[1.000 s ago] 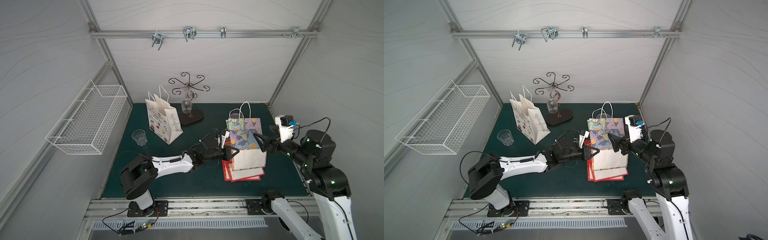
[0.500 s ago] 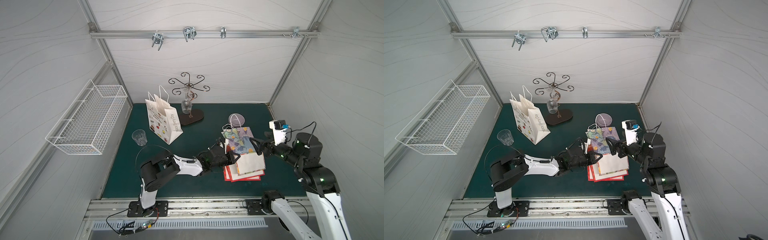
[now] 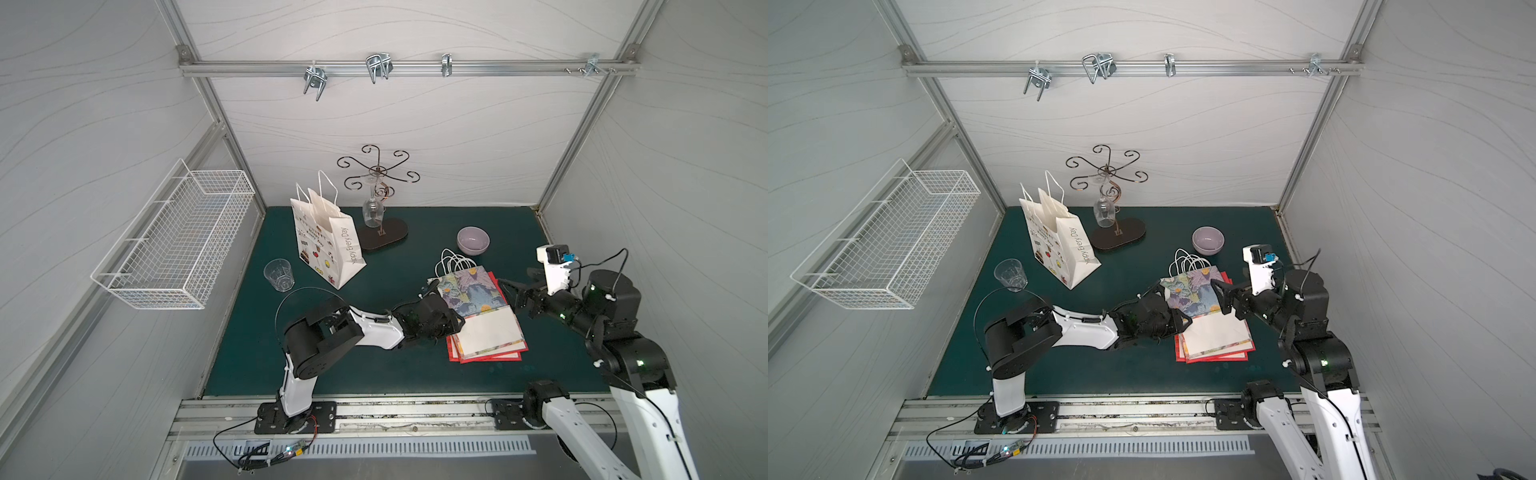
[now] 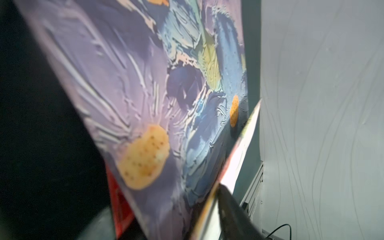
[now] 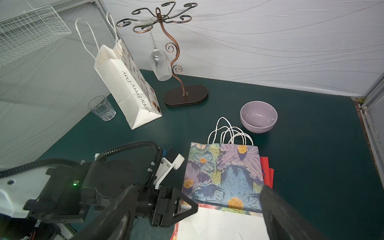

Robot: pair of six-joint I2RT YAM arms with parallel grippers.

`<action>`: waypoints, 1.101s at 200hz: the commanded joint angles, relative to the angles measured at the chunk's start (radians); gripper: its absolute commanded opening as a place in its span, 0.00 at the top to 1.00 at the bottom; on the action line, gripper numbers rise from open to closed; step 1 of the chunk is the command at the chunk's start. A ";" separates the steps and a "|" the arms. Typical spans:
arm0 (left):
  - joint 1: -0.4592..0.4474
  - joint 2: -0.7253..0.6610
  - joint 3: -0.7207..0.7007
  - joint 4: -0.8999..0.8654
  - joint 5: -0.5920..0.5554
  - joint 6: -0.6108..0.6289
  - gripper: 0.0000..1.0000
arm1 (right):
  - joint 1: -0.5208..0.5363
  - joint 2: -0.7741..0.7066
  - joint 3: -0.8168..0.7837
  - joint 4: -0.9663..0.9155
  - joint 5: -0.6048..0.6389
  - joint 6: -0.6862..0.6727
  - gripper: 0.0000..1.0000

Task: Put away the paper bag
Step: Place the paper bag at the center of the board.

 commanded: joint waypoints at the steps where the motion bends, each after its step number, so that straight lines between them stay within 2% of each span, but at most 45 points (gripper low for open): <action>1: 0.013 -0.090 0.009 -0.152 -0.071 0.035 0.30 | -0.003 -0.005 -0.006 -0.003 -0.014 0.006 0.08; 23: 0.024 -0.151 0.014 -0.256 -0.135 0.068 0.23 | -0.003 -0.005 -0.015 -0.006 -0.017 0.004 0.08; 35: 0.031 -0.172 0.020 -0.304 -0.162 0.084 0.23 | -0.003 -0.003 -0.018 -0.009 -0.018 0.001 0.07; 45: 0.047 -0.175 0.023 -0.330 -0.172 0.088 0.27 | -0.004 -0.001 -0.019 -0.012 -0.018 -0.001 0.08; 58: 0.071 -0.162 0.025 -0.346 -0.183 0.082 0.39 | -0.003 0.001 -0.018 -0.016 -0.018 -0.002 0.07; 92: 0.116 -0.110 0.108 -0.486 -0.282 0.145 0.89 | -0.003 0.004 -0.006 -0.029 -0.014 -0.010 0.07; 106: 0.121 -0.083 0.138 -0.534 -0.318 0.159 1.00 | -0.003 0.006 -0.005 -0.032 -0.012 -0.012 0.08; 162: 0.123 0.107 0.316 -0.563 -0.289 0.228 1.00 | -0.003 0.019 0.004 -0.028 -0.017 -0.010 0.08; 211: 0.123 0.220 0.465 -0.569 -0.285 0.354 1.00 | -0.003 0.027 0.004 -0.022 -0.017 -0.003 0.07; 220: 0.125 0.230 0.470 -0.558 -0.282 0.359 0.94 | -0.003 0.032 0.006 -0.022 -0.017 -0.007 0.08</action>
